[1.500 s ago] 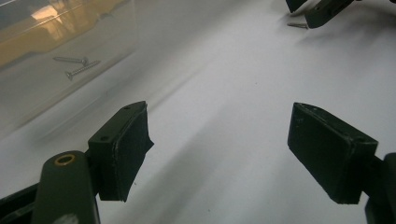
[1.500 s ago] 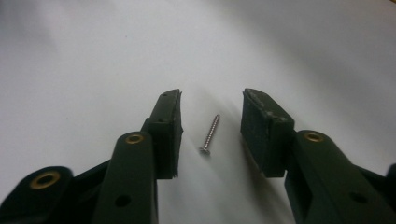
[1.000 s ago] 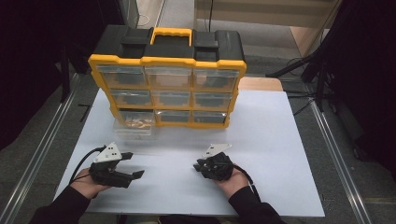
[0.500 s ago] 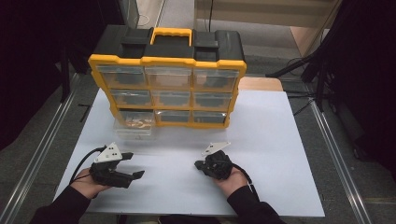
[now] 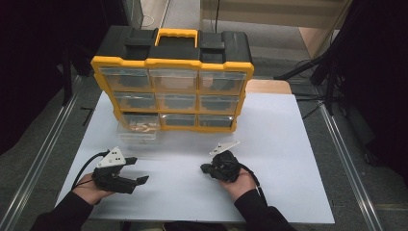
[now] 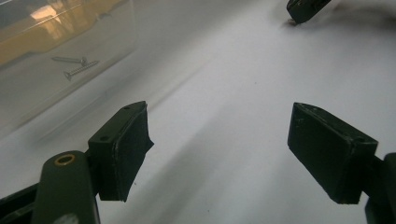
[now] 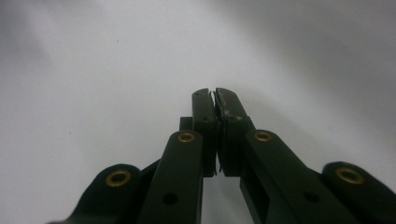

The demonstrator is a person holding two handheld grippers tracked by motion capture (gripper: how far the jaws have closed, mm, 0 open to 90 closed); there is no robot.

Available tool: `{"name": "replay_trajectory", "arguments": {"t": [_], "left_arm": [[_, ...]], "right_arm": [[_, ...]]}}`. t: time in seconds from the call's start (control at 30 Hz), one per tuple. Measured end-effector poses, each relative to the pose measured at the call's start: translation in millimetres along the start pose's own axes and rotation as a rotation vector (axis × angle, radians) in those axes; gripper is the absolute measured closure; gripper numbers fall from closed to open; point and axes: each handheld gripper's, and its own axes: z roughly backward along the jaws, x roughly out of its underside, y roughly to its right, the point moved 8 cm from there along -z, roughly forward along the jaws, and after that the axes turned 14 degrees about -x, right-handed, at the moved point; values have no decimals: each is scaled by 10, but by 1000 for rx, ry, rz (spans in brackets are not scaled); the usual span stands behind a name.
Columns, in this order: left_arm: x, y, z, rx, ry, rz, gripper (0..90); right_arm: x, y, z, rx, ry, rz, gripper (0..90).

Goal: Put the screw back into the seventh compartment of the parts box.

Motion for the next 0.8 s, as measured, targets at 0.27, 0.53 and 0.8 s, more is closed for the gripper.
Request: {"name": "replay_trajectory", "arguments": {"t": [0.27,0.53,0.8], "left_arm": [[0,0,0,0,0,0,207],[0,1,-1,0,1,1,207],[0,2,-3,0,2,2,207]], "right_arm": [[-48,-11,45,-19,26,-12,887],[-86,-35,61,-31,37,-14,887],[-125,-79,68,-47,49,-16,887]]}}
